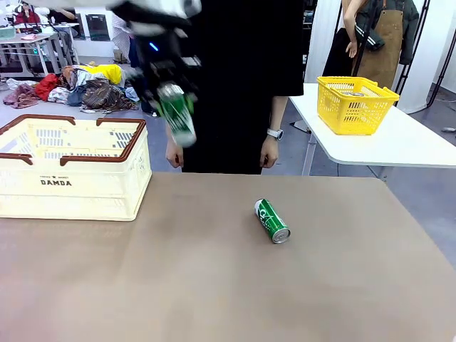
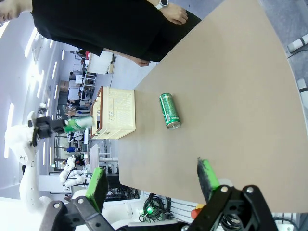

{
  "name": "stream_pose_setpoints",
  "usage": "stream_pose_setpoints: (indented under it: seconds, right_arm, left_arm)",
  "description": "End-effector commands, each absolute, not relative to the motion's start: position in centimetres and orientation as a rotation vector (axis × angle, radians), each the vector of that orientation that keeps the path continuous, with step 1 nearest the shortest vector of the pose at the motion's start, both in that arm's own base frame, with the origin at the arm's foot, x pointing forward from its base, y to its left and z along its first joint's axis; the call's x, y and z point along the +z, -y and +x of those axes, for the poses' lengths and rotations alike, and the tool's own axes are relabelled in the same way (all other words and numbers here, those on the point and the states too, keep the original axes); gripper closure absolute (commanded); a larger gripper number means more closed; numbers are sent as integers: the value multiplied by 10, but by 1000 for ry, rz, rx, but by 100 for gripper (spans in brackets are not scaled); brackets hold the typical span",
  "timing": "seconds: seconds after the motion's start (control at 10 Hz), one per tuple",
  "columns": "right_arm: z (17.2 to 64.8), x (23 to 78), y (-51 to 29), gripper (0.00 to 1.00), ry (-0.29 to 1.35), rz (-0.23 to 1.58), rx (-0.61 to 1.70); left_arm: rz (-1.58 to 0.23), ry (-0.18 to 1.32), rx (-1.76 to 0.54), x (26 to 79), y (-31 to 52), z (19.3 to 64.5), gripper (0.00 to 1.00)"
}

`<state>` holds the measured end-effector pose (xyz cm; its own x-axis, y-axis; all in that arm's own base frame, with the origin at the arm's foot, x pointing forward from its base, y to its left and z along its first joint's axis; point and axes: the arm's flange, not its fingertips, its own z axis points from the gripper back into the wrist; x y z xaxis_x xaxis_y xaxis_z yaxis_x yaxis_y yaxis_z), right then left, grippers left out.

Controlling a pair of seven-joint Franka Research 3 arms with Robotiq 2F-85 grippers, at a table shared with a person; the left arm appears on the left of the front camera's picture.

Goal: Place the drinks into the Shopping basket.
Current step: Pick up one drink and place it into the Shopping basket.

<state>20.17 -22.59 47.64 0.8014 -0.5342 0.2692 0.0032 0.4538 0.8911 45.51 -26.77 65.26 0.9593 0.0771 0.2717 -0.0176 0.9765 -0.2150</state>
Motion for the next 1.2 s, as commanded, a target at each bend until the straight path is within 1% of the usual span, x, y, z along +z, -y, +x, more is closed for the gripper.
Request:
stream_pose_setpoints:
  seconds: [0.0,0.1,0.2,0.4,0.5,0.7,0.9,1.1]
  right_arm:
    - [202,478,227,0,595,1071,-333]
    - [202,478,227,0,595,1071,-333]
    - [202,478,227,0,595,1071,-333]
    - [202,478,227,0,595,1071,-333]
    - [202,478,227,0,595,1071,-333]
    - [202,478,227,0,595,1071,-333]
    - [202,478,227,0,595,1071,-333]
    - [202,478,227,0,595,1071,-333]
  left_arm:
    - [-228,439,46,663,206,472,100]
    - [-180,513,-3,674,170,500,100]
    - [-180,484,5,676,139,521,100]
    - [-171,422,116,666,89,548,100]
    - [-235,368,93,654,75,551,100]
    - [-196,284,177,611,52,557,100]
    - [-189,165,178,563,47,554,100]
    - [-152,112,169,531,51,551,100]
